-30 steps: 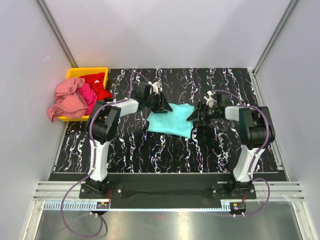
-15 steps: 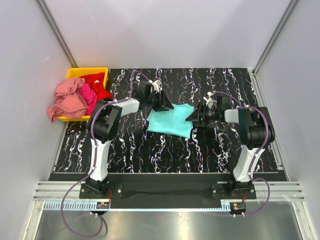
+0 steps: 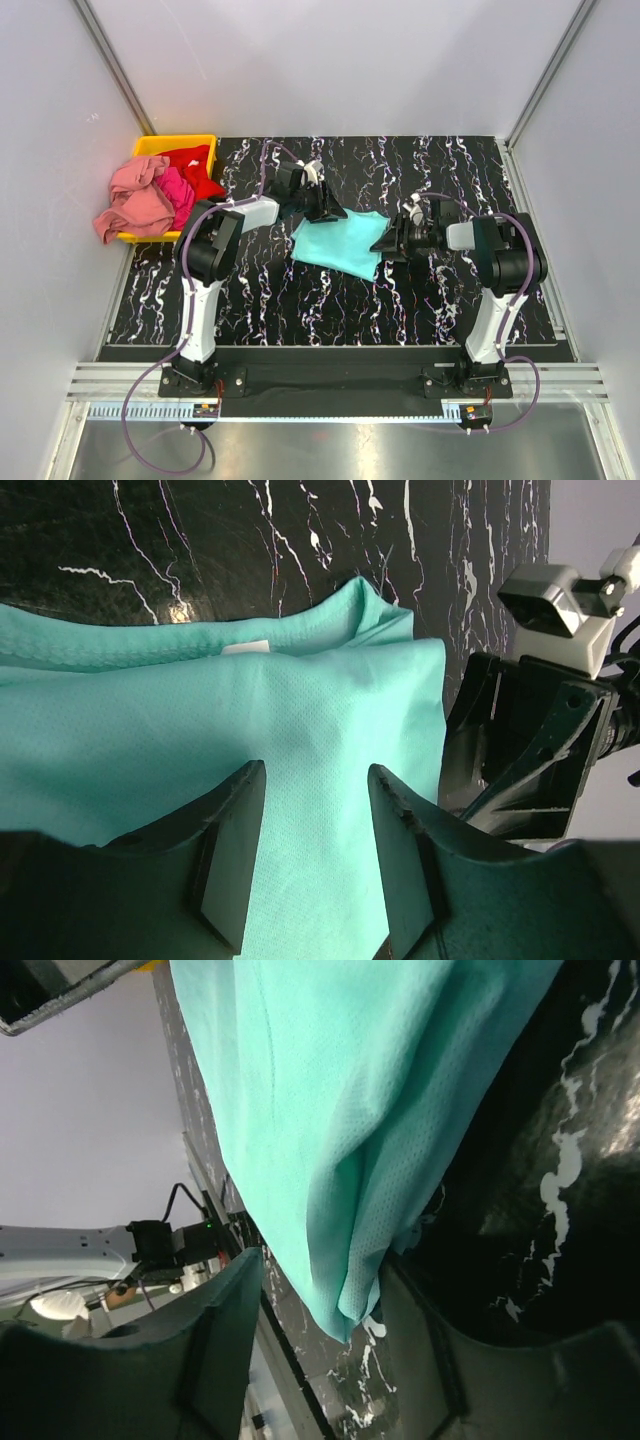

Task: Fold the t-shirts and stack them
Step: Fold the tshirt

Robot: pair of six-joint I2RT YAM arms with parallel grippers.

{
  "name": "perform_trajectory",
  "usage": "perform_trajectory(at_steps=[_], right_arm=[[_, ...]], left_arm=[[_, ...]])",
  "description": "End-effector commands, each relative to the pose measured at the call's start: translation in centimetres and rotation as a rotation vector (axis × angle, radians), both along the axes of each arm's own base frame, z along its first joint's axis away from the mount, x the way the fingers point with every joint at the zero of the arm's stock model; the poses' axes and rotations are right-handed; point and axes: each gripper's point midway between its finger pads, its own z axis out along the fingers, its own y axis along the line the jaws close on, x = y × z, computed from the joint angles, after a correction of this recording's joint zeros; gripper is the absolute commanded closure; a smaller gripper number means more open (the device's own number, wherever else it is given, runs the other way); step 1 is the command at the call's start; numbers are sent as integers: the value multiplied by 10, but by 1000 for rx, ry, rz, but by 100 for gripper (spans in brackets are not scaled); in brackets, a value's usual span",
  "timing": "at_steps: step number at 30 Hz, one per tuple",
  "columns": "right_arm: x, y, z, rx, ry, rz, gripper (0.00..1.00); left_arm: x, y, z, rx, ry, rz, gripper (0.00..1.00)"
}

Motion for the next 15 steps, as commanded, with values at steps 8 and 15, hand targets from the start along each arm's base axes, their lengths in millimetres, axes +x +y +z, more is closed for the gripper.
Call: perform_trajectory(at_steps=[8,15], right_arm=[[-11,26,7,110,-27,59,41],[-25,26,-2,98,66,46,73]], left_arm=[[13,-1,6,-25,-40,51,51],[12,3,-3,-5,-26,69,51]])
